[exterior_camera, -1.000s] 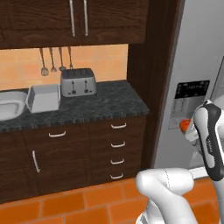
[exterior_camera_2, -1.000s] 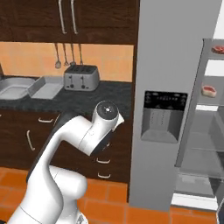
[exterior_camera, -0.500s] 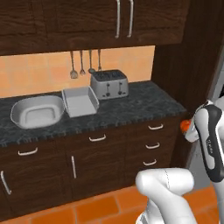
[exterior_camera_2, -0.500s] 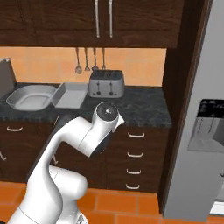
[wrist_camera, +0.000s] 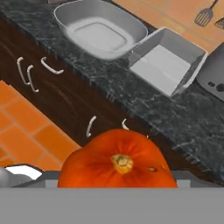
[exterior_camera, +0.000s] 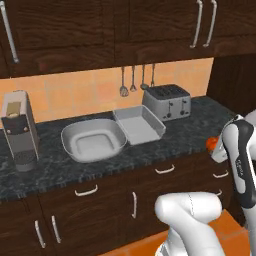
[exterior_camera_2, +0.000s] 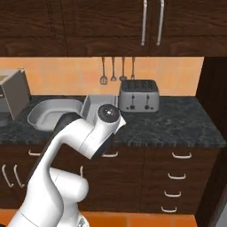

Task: Place one squash and one steak in each tupperware on the nearby counter, to pack two identical lunches.

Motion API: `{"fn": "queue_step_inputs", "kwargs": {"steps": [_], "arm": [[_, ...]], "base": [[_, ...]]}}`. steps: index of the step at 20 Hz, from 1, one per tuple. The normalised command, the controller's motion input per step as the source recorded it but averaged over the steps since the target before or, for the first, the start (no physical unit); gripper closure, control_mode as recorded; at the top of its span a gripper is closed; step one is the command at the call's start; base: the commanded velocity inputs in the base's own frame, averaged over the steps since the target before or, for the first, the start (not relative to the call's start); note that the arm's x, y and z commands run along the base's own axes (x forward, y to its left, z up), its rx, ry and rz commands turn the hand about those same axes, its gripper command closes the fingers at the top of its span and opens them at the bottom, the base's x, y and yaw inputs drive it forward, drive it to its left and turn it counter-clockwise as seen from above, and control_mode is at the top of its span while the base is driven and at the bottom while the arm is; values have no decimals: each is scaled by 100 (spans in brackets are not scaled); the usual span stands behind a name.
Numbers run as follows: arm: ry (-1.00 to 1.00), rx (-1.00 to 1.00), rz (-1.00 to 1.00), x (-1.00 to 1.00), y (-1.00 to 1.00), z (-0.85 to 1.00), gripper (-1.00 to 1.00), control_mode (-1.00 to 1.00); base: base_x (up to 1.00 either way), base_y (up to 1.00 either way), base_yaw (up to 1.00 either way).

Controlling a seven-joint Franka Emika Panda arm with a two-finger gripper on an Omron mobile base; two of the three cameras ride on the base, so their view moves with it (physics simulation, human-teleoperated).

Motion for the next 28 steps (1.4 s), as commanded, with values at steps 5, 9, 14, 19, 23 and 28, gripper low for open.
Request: {"fn": "queue_step_inputs", "kwargs": {"steps": [5,9,14,19,23,28], "arm": [[0,0,0,0,0,0,100,100],[0,0,0,0,0,0,100,100],[0,-9,-1,31,60,-20,100,-100],[3,-7,0,51,100,-33,100,-100],[10,-1,0,66,92,-29,100,-100],[28,6,-11,75,83,-18,100,-100]], "base": [[69,100,-14],[69,100,-13],[28,40,-5],[0,0,0],[0,0,0],[0,0,0]]}}
